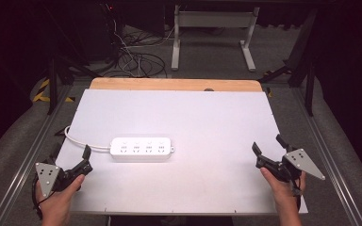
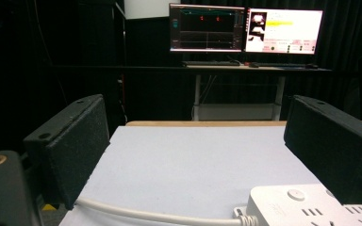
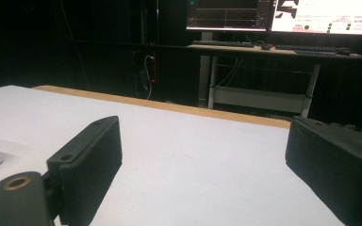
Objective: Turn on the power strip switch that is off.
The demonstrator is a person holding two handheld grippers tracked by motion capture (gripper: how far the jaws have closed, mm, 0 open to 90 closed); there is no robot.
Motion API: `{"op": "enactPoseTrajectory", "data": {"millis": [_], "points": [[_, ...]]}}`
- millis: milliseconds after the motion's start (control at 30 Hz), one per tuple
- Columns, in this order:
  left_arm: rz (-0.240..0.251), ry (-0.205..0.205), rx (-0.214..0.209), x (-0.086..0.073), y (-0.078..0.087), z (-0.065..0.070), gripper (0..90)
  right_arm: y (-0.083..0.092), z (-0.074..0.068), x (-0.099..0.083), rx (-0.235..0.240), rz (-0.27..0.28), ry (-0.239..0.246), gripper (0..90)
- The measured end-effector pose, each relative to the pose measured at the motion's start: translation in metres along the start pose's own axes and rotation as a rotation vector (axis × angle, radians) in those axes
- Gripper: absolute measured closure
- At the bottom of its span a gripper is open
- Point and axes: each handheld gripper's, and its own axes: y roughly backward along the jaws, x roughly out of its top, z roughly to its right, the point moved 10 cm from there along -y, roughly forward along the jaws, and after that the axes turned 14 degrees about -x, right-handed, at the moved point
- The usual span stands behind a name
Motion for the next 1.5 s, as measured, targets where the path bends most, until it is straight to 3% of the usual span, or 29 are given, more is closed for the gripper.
{"op": "enactPoseTrajectory", "data": {"millis": [167, 233, 500, 767, 1500], "points": [[0.015, -0.006, -0.001, 0.006, 0.001, 0.0, 8.2, 0.0, 0.0, -0.001, 0.001, -0.004, -0.002, 12.1], [0.014, -0.03, -0.001, 0.009, 0.001, 0.001, 8.3, 0.0, 0.0, 0.0, 0.002, -0.004, -0.002, 12.1], [0.03, -0.065, -0.037, 0.03, -0.001, 0.014, 9.5, 0.0, 0.0, 0.0, 0.002, -0.004, -0.002, 12.1], [0.022, -0.083, -0.053, 0.035, -0.003, 0.02, 14.1, 0.0, 0.0, 0.0, 0.001, -0.003, -0.001, 12.2], [0.04, -0.06, -0.131, 0.053, -0.015, 0.043, 21.8, 0.001, 0.0, -0.002, 0.0, -0.01, 0.008, 12.2]]}}
